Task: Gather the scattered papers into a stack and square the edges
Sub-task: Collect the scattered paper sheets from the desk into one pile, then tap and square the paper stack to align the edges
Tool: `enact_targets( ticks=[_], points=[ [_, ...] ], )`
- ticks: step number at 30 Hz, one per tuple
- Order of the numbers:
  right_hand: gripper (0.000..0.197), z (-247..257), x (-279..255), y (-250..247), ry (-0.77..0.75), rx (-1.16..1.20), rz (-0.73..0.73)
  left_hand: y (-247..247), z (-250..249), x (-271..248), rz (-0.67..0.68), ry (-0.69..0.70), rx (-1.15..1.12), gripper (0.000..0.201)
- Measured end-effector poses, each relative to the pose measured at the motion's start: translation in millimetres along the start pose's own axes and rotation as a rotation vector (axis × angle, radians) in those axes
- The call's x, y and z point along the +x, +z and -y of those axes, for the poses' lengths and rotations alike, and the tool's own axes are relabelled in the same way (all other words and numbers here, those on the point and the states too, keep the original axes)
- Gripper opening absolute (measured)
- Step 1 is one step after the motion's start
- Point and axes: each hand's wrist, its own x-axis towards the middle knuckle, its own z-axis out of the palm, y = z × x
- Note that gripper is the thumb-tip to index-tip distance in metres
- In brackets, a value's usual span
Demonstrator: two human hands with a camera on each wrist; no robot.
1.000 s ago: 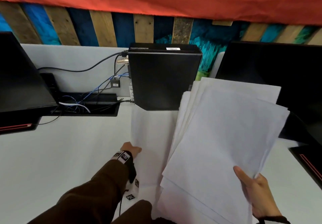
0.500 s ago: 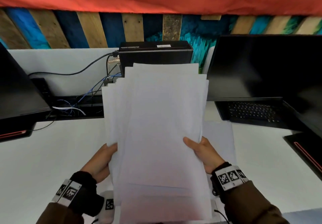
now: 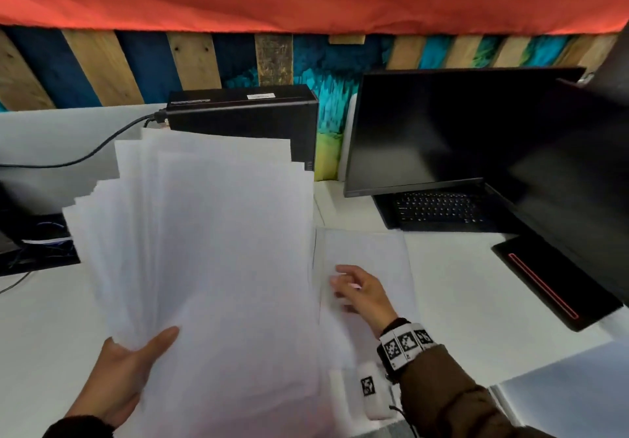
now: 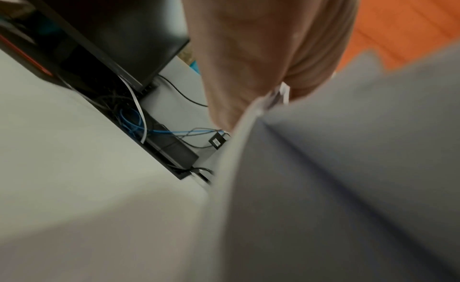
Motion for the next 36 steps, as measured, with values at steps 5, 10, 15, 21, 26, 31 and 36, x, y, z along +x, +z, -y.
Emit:
enact_targets(
  ticks=[5,10,15,21,26,31,36],
  points=[
    [0.085,-64,19,-82,0.423,-0.674,-0.573,-23,5,-4,-0.092,0.003,-0.016,0.047],
    [0.065,-78,35,-79,0.452,-0.571,-0.42,-29,11,3,-0.112,-0.016,-0.022,0.04],
    [0.017,-64,31,-78,0.31,-0.598,-0.341,-14,8,5,0.015,0.022,-0.02,0.046],
    [0.021,-30,-4,-59,0.056,-0.133,-0.279,25,-12,4,0.191,-0.001,-0.074,0.066],
    [0.02,16,-38,-19,0.032,0.3,0.082,63,-25,12,0.204,-0.092,-0.127,0.03],
    [0.028,44,-38,1,0.12,0.429,0.214,71,-14,14,0.114,-0.039,0.035,0.025],
    [0.037,62,-27,13,0.151,0.398,0.396,54,-15,8,0.005,0.129,0.158,0.02]
  ],
)
